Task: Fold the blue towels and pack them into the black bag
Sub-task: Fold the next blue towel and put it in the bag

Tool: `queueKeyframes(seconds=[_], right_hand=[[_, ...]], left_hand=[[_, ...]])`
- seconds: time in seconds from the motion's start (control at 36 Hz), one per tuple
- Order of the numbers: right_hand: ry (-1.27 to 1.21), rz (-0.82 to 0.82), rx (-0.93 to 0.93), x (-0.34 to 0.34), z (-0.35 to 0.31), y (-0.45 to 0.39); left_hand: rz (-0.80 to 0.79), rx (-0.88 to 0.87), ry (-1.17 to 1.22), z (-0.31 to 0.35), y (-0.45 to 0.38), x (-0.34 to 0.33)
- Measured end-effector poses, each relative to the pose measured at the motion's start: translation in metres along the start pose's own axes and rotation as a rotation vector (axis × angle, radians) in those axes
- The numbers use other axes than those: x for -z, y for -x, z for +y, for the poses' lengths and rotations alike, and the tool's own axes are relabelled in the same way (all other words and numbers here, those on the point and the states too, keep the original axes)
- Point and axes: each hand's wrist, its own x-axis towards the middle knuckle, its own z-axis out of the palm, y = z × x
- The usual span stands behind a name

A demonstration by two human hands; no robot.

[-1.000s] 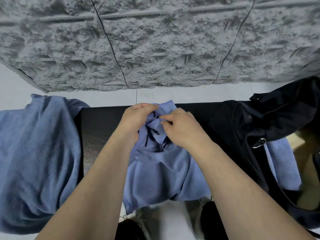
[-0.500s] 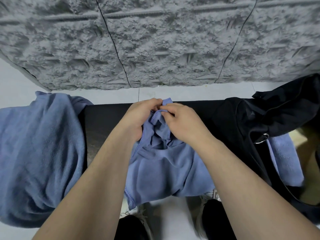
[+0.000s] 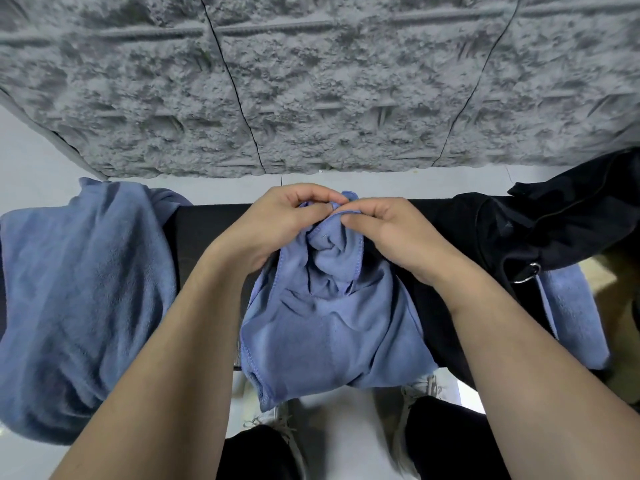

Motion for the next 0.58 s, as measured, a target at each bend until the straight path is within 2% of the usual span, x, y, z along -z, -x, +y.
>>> queueKeyframes(seconds=[0.17,0.33,0.44,0.53,0.58], right_hand=[[0.037,-0.027,-0.035,0.0,0.002,0.002],[0.183,0.144,0.099,0.001,0.006,-0.004],[0.091,0.057,0.072,-0.003,0.003,-0.003],[0.146,0.039,0.072,-0.007,0.004,-0.004],[0.141,0.089,0.057,-0.007,0.004,-0.005]], left_hand=[[0.061,0.074,-0.041,-0.003,-0.001,0.003],[0.173,0.139,0.041,-0.004,-0.005,-0.001],[0.21,0.162,0.091,-0.007,-0.009,-0.005],[0.195,0.149,0.149,-0.006,-0.009,-0.007],[0.141,0.141,0.126,-0.004,-0.007,-0.01]])
